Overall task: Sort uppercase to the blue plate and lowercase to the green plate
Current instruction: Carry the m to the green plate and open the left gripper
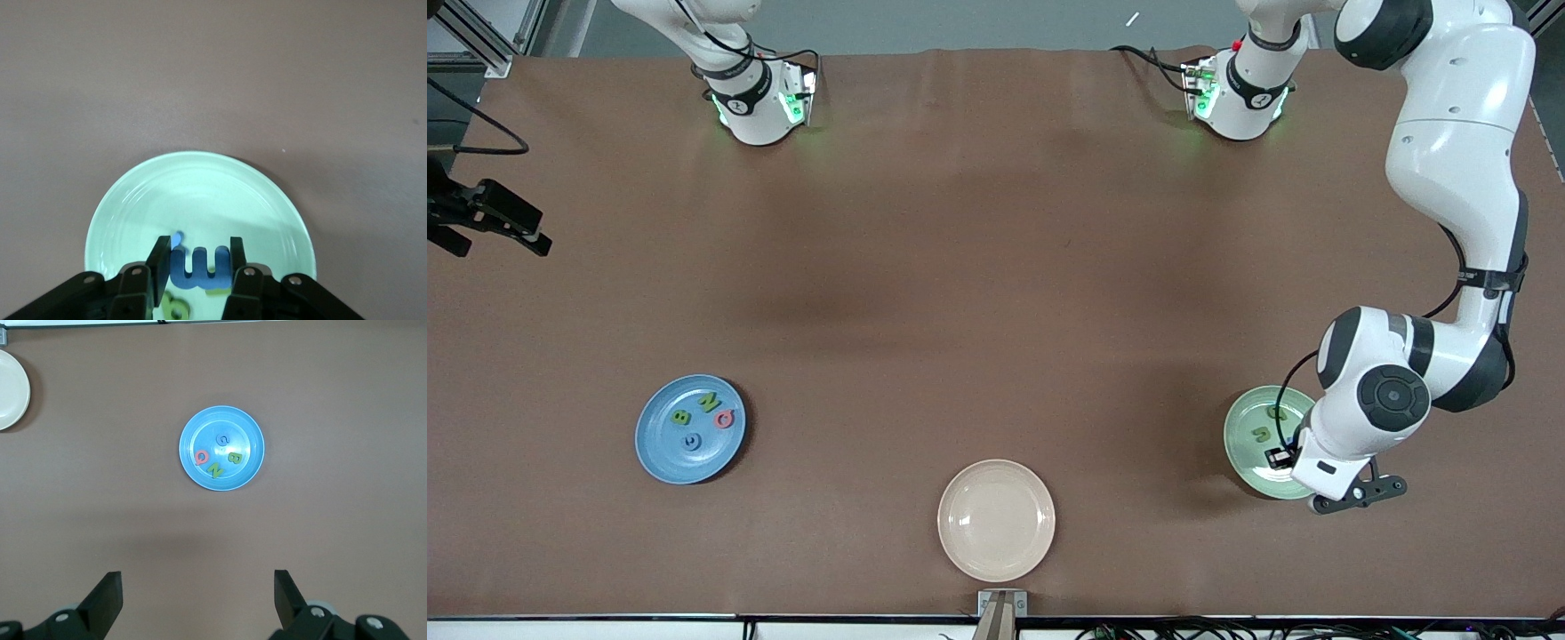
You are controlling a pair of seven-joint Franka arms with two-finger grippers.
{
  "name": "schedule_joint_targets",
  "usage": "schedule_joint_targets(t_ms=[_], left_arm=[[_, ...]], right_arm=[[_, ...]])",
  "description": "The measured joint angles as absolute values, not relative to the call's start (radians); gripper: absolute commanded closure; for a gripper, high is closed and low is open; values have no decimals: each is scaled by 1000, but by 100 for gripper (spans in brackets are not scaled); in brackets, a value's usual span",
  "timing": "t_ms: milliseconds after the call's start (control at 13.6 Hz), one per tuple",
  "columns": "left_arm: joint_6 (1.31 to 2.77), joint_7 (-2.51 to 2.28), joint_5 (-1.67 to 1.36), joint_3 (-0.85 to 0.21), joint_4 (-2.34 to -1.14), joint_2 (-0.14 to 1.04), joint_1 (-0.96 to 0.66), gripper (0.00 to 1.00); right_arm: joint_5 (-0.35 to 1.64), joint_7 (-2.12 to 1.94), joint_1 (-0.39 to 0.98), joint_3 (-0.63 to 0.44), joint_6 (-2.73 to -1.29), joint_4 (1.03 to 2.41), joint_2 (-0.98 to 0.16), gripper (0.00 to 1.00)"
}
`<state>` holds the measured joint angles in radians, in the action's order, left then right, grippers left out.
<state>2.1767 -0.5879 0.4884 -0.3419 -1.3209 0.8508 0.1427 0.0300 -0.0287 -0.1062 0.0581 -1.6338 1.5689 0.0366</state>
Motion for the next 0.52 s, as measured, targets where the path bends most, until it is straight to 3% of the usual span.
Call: schedule_joint_targets(t_ms=[221, 368, 516], left_arm=[[2221, -588, 488, -342, -1321, 898, 151, 86], [2224, -589, 488, -342, -1321, 908, 151, 71], [2224, -587, 488, -342, -1320, 908, 161, 12]], right_arm=[[30, -29, -108, 58, -1621, 1556, 36, 0], [30, -29, -108, 58, -1621, 1556, 35, 0], [30, -29, -108, 58, -1621, 1556, 35, 0]])
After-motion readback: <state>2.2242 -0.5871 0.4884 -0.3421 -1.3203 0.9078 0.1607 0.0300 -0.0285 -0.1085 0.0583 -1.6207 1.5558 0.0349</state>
